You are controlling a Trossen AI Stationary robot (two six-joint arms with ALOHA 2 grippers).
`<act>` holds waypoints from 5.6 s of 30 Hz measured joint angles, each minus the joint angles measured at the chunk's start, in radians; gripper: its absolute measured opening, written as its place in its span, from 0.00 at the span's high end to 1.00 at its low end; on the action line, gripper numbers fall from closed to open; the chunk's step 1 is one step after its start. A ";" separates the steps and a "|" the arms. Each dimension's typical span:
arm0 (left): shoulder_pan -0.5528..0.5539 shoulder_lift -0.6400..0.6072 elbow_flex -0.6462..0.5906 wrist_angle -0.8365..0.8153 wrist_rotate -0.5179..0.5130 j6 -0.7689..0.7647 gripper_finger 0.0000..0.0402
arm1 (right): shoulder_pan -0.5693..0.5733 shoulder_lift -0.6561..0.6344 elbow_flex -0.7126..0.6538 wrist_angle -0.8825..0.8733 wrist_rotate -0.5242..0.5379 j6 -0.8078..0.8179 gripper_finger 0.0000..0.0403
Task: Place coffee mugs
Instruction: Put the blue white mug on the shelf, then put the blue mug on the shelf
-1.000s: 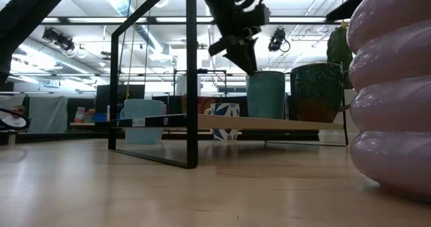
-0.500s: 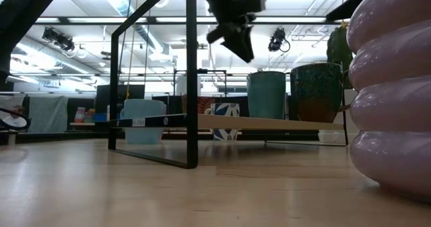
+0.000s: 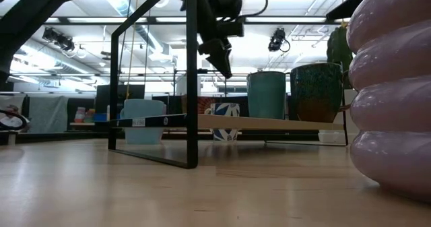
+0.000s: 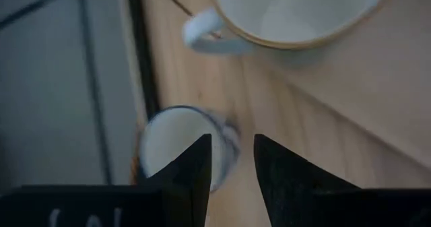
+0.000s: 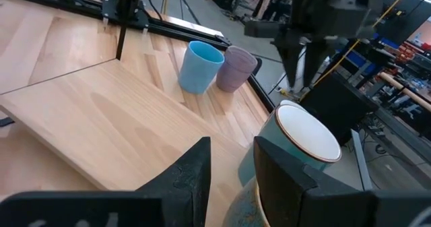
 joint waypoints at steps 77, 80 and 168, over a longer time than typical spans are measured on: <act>-0.289 0.002 0.000 -0.202 0.005 0.040 0.96 | 0.013 0.001 0.000 0.027 0.000 -0.023 0.71; -0.284 0.009 0.000 -0.204 -0.038 0.044 0.96 | 0.013 0.001 0.000 0.030 -0.002 -0.027 0.71; -0.104 -0.135 -0.355 -0.405 -0.079 -0.754 0.78 | 0.016 0.001 0.000 0.029 -0.025 -0.016 0.71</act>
